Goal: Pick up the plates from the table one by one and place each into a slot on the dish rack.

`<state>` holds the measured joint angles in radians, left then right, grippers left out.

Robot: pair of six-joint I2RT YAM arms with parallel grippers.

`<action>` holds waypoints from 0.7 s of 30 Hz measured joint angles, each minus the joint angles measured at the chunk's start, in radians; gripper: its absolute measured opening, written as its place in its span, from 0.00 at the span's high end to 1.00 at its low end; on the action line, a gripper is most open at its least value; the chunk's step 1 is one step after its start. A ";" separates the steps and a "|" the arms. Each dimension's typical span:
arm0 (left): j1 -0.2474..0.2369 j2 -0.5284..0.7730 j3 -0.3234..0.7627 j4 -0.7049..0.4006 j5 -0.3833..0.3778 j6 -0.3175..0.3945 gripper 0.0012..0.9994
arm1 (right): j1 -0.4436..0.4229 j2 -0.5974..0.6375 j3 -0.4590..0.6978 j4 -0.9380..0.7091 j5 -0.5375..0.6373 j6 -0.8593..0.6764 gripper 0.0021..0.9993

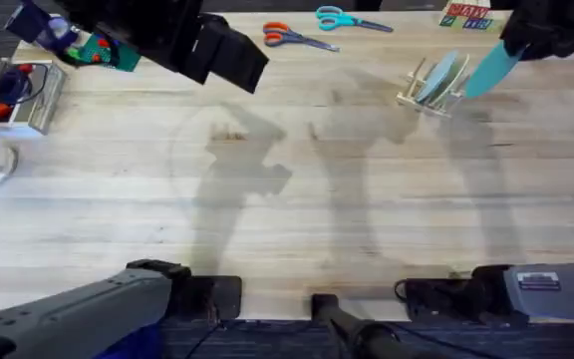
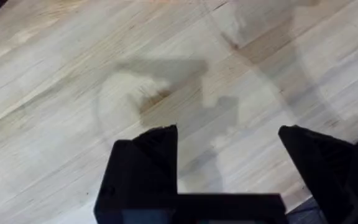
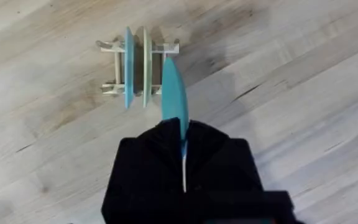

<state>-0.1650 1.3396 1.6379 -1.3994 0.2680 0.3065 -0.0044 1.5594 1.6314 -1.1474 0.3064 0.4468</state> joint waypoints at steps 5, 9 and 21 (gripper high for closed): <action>0.000 0.000 0.000 0.000 0.000 0.000 0.01 | -0.001 0.006 0.000 0.024 0.000 -0.007 0.97; 0.000 0.000 0.000 0.000 0.000 0.000 0.01 | -0.010 0.007 0.000 0.031 0.000 -0.007 0.97; 0.000 0.000 0.000 0.000 0.000 0.000 0.01 | -0.021 0.030 0.000 0.051 0.000 -0.010 0.97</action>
<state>-0.1650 1.3396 1.6379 -1.3994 0.2680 0.3068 -0.0257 1.5891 1.6314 -1.0963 0.3065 0.4366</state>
